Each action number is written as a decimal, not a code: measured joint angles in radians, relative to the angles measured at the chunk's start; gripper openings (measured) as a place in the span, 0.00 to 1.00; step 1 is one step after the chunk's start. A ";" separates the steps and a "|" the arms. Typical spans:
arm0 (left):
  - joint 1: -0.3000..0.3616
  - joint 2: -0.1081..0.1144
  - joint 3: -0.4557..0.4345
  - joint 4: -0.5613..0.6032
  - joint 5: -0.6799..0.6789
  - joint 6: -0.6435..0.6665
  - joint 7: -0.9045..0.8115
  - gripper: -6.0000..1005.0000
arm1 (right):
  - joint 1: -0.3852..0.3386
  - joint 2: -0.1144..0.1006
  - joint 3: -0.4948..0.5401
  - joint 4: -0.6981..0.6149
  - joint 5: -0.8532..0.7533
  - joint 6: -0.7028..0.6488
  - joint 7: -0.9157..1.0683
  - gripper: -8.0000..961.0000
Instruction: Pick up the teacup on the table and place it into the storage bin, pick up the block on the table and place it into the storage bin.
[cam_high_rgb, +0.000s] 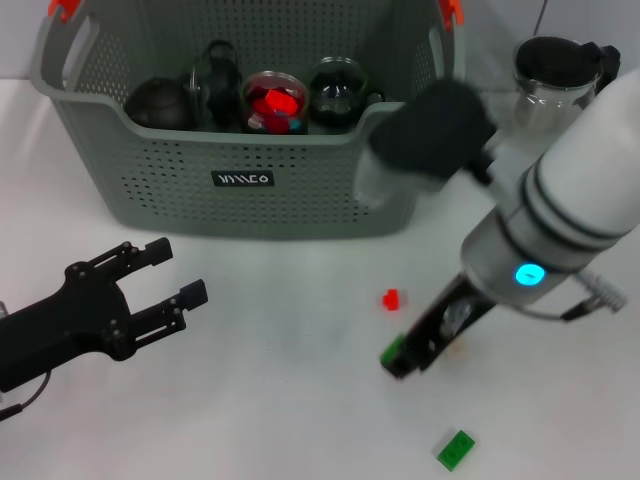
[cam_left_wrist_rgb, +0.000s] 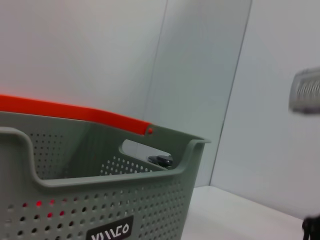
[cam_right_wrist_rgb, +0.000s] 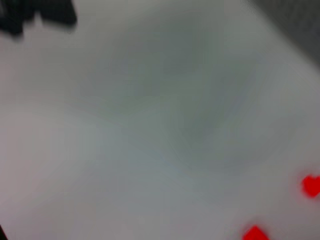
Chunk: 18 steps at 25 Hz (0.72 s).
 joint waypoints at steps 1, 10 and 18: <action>0.000 0.000 -0.003 0.000 0.000 0.000 0.000 0.75 | -0.010 0.000 0.030 -0.026 0.001 -0.011 -0.013 0.45; -0.003 0.002 -0.015 0.001 -0.001 0.002 -0.003 0.75 | -0.048 0.000 0.407 -0.148 0.209 0.011 -0.226 0.45; -0.003 0.002 -0.031 0.000 -0.002 0.010 -0.007 0.75 | -0.021 0.000 0.509 -0.038 0.469 0.253 -0.488 0.45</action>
